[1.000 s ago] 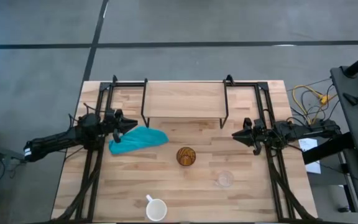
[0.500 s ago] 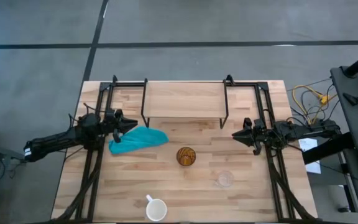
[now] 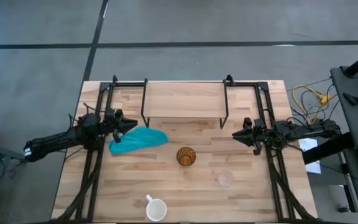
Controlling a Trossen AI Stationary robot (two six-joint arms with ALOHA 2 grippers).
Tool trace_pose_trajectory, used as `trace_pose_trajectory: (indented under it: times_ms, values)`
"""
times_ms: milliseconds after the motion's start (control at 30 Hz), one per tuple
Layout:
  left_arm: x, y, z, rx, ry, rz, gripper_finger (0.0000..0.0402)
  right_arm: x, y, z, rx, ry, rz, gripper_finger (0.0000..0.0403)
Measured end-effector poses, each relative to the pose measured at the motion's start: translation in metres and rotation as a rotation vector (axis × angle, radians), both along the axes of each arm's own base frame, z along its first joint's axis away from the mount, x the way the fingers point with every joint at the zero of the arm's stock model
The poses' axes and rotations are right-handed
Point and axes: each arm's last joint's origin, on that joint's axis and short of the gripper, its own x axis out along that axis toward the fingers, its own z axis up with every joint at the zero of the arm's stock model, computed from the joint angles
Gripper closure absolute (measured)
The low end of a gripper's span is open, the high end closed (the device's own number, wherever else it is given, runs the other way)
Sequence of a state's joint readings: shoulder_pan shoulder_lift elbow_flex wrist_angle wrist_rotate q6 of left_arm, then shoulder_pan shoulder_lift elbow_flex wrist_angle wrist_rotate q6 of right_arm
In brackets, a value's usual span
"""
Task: Stack small to large cups/mugs on shelf
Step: Put the transparent mug on the shelf
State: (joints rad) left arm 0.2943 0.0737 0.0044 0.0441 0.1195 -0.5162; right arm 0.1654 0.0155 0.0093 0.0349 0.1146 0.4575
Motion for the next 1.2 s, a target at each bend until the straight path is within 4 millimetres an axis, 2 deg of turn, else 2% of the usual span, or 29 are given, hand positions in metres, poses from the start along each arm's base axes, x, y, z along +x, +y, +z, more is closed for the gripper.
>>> trace_pose_trajectory:
  times_ms: [133,233,300,400,567,667,867,1067,1200]
  values:
    - [0.0,0.0,0.0,0.0,0.0,0.0,0.0343,0.0,-0.001,0.008,-0.019,-0.08,-0.031,0.0326]
    - [0.0,0.0,0.0,0.0,0.0,0.0,0.0343,-0.005,0.005,0.028,-0.092,-0.275,0.182,0.0326]
    - [0.0,0.0,0.0,0.0,0.0,-0.001,0.0343,-0.01,0.005,0.05,-0.069,-0.309,0.221,0.0326]
    - [0.0,0.0,0.0,0.0,0.001,-0.001,0.0343,-0.013,0.004,0.078,-0.111,-0.125,0.196,0.0326]
    - [0.0,0.0,0.0,0.0,0.001,-0.001,0.0343,-0.004,0.005,0.11,-0.246,0.418,0.231,0.0326]
    - [0.0,0.0,0.0,-0.001,0.002,-0.001,0.0343,0.016,0.009,0.128,-0.259,0.644,0.292,0.0326]
    - [0.0,0.0,0.0,0.0,0.0,-0.001,0.0343,0.073,0.026,0.151,-0.24,0.866,0.457,0.0326]
    - [0.0,0.0,0.0,0.0,0.0,-0.001,0.0343,0.12,0.049,0.149,-0.418,1.03,0.618,0.0326]
    - [0.0,0.0,0.0,0.0,-0.001,-0.001,0.0343,0.143,0.063,0.137,-0.411,1.207,0.655,0.0326]
